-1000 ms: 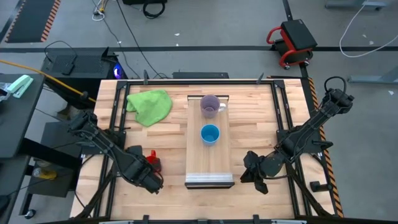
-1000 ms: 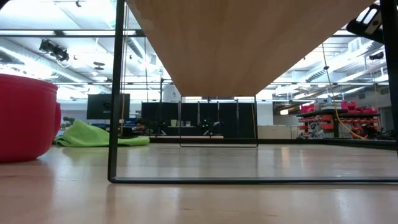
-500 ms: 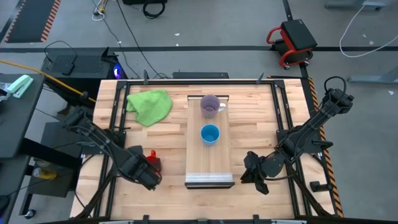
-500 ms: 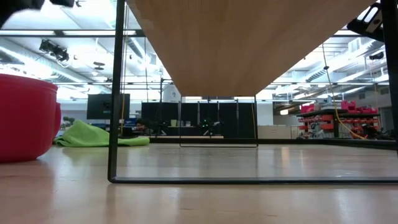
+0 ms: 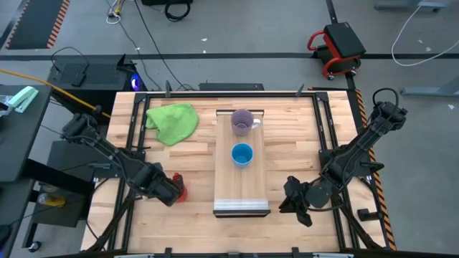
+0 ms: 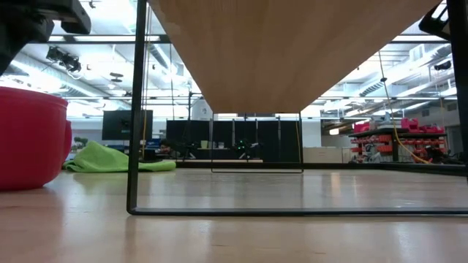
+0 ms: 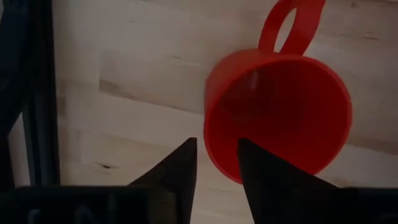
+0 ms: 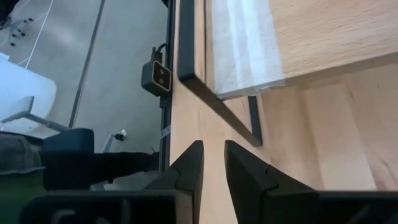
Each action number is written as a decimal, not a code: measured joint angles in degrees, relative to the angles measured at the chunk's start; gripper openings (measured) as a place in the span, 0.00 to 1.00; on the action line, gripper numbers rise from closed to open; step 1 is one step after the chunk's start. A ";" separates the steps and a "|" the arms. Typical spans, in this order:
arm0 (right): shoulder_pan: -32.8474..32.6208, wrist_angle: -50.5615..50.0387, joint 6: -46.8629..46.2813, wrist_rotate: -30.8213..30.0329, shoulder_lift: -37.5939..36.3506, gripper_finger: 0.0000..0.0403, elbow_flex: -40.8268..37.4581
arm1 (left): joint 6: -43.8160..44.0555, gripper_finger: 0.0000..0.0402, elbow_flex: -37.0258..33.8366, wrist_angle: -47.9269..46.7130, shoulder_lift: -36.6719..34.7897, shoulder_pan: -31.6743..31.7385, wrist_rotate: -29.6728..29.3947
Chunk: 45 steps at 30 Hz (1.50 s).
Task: Stack small to large cups/mugs on shelf
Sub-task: Put the orange mug on the shelf
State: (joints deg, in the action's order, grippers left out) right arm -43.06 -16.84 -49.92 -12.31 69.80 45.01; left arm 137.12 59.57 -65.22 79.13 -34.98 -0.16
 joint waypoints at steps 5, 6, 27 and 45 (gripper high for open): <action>0.23 0.01 0.50 -0.15 0.00 0.18 0.00 | 0.04 0.33 0.00 -1.39 0.04 0.00 0.24; 0.23 0.00 0.54 -0.14 0.00 0.18 0.00 | 0.02 0.33 0.00 -1.54 0.04 0.00 0.39; 0.23 0.15 1.48 -0.14 0.00 0.18 0.00 | -0.37 0.34 0.00 -1.71 0.72 0.85 0.48; 0.19 0.17 1.65 -0.14 0.00 0.18 0.00 | -1.15 0.28 0.00 -6.06 5.09 1.01 2.40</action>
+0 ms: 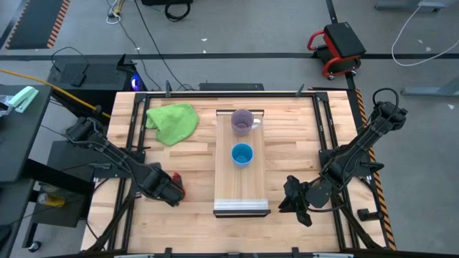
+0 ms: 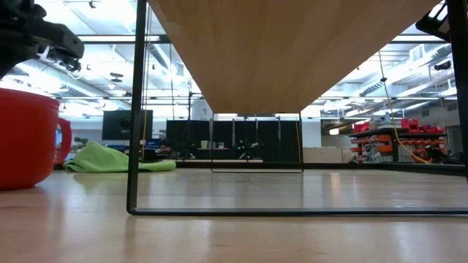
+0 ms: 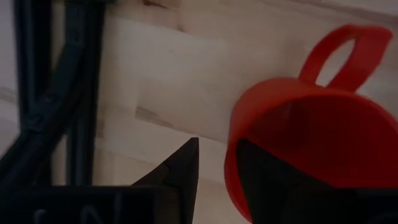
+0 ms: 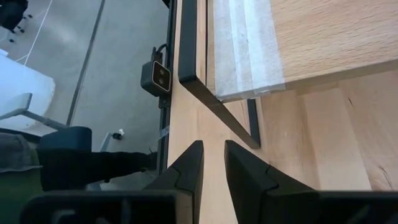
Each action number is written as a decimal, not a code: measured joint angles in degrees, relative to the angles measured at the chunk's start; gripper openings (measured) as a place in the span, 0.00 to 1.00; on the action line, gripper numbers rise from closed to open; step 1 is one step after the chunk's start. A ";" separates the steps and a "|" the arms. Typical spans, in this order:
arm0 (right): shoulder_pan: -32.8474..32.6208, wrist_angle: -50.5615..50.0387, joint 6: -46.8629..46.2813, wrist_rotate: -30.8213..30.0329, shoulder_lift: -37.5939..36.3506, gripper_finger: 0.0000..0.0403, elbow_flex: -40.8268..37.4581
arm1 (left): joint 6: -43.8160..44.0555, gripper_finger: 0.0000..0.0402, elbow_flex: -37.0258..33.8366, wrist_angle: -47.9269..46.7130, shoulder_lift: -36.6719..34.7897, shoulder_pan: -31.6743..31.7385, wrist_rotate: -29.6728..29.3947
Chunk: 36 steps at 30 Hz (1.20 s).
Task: Stack small to large cups/mugs on shelf
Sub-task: Put the orange mug on the shelf
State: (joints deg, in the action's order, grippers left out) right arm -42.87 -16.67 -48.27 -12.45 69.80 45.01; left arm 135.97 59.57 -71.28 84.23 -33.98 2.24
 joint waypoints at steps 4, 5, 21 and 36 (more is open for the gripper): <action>0.00 0.00 -0.20 0.00 0.00 0.18 0.00 | -0.62 0.26 0.00 -1.44 0.00 0.00 0.17; -0.02 0.00 -0.20 0.00 0.00 0.18 0.00 | -1.34 0.25 0.00 -1.84 0.00 0.01 0.19; -0.02 0.02 -1.31 -0.88 0.00 0.18 0.00 | -5.05 0.17 0.00 -9.80 -0.04 0.07 -1.00; 0.00 0.00 -1.30 -1.49 0.00 0.18 0.00 | -6.79 0.11 3.21 -6.57 -3.02 -3.19 -3.36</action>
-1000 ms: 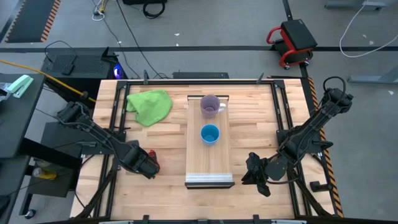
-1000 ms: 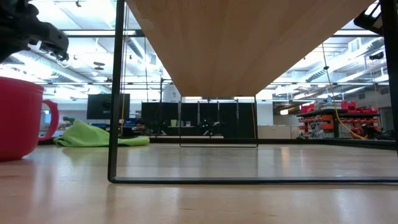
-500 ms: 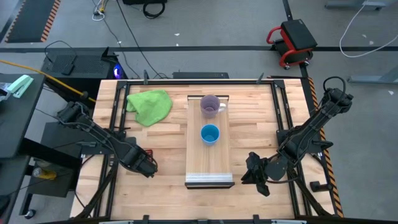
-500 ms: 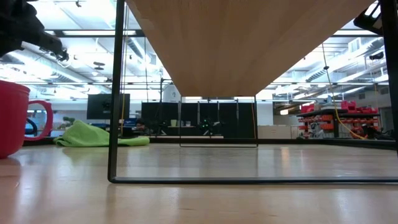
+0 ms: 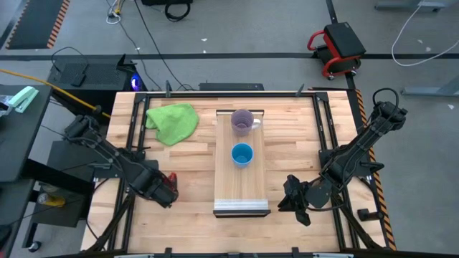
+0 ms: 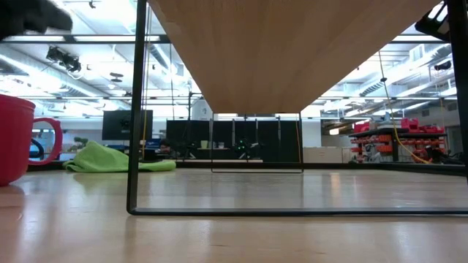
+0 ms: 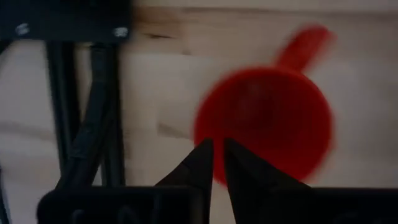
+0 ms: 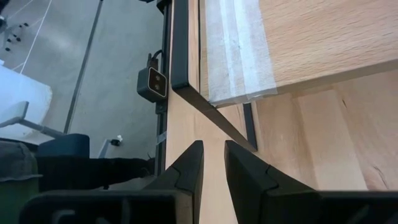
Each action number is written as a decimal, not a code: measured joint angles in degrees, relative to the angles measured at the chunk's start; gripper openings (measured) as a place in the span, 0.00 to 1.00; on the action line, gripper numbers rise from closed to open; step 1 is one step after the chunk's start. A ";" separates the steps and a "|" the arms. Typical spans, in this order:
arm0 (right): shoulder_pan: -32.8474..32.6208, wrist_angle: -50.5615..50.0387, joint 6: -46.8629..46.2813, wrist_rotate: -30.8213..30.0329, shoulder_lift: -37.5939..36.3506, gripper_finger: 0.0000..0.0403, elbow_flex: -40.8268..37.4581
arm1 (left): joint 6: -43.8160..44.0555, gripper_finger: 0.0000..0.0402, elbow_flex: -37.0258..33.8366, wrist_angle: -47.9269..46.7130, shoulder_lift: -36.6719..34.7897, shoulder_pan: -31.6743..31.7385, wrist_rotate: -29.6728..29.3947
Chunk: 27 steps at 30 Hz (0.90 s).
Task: Stack small to large cups/mugs on shelf
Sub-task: Put the orange mug on the shelf
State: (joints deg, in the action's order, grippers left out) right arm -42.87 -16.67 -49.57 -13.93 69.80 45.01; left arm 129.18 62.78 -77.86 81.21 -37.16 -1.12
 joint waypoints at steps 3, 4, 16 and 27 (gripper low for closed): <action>0.00 0.00 0.15 0.02 0.00 0.18 0.00 | -6.95 0.09 3.04 2.62 -0.02 -2.57 -3.05; -0.01 0.00 0.23 0.00 0.00 0.18 0.00 | -8.85 0.08 3.80 3.82 -0.02 -3.22 -4.04; 1.54 -0.02 0.24 0.04 0.00 0.18 0.00 | -27.61 0.10 4.26 10.24 2.03 -1.47 -4.22; 3.09 0.00 0.03 0.04 0.02 0.18 0.00 | -30.96 0.32 3.89 10.37 3.04 1.85 -1.27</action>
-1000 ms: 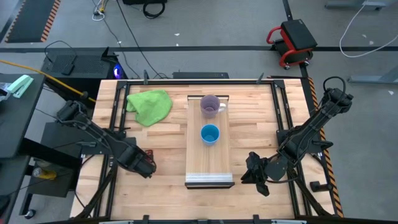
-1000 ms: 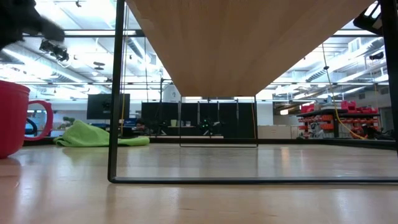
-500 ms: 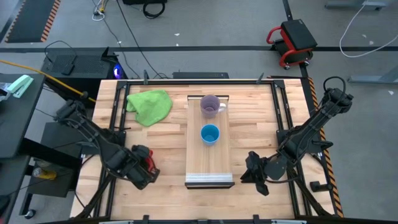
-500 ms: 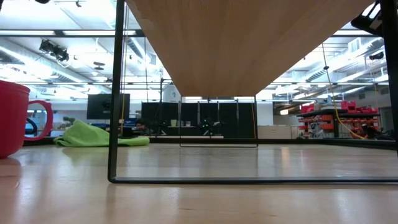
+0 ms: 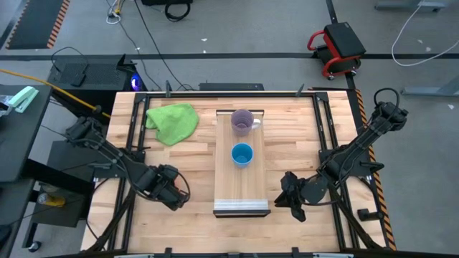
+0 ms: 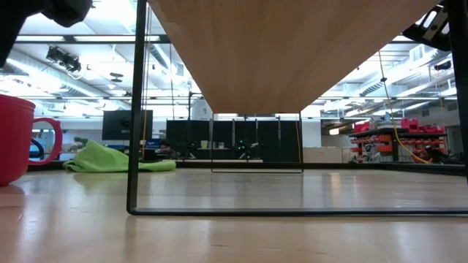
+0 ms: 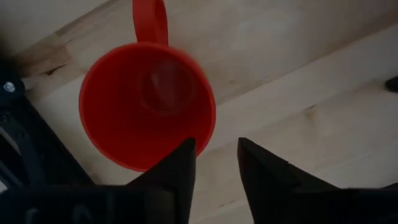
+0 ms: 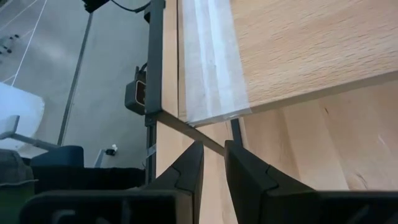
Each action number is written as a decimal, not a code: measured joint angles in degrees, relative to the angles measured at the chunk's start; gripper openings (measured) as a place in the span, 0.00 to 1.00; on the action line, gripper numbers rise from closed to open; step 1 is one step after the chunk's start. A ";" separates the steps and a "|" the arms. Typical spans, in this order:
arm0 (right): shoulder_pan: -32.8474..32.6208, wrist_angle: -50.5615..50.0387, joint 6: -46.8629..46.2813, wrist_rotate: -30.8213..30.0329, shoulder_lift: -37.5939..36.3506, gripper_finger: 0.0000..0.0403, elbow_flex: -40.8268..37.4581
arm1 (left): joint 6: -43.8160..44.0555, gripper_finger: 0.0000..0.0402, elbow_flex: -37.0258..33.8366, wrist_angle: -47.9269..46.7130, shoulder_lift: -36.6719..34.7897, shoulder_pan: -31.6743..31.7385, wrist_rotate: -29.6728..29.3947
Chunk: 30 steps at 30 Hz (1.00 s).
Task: Stack small to large cups/mugs on shelf
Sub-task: Put the orange mug on the shelf
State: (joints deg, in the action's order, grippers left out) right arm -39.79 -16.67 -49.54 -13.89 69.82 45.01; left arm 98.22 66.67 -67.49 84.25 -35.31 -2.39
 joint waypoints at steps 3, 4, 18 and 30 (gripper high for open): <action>0.00 0.00 0.00 0.00 0.00 0.18 0.00 | 0.01 0.36 -0.67 0.59 0.14 0.07 0.38; 0.00 0.00 0.00 0.00 0.00 0.18 0.00 | 0.05 0.37 -1.12 1.24 0.11 0.07 0.53; 0.00 -0.13 0.09 0.00 0.00 0.18 -0.02 | 0.11 0.31 -7.17 7.76 0.15 0.11 3.99; 0.43 -0.15 0.20 0.00 0.00 0.18 -0.02 | -0.19 0.14 -7.17 7.21 0.15 0.70 3.25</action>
State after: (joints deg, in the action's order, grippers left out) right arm -39.35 -16.82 -49.34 -13.89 69.82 44.99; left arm 98.03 59.51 -60.28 84.40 -34.61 0.86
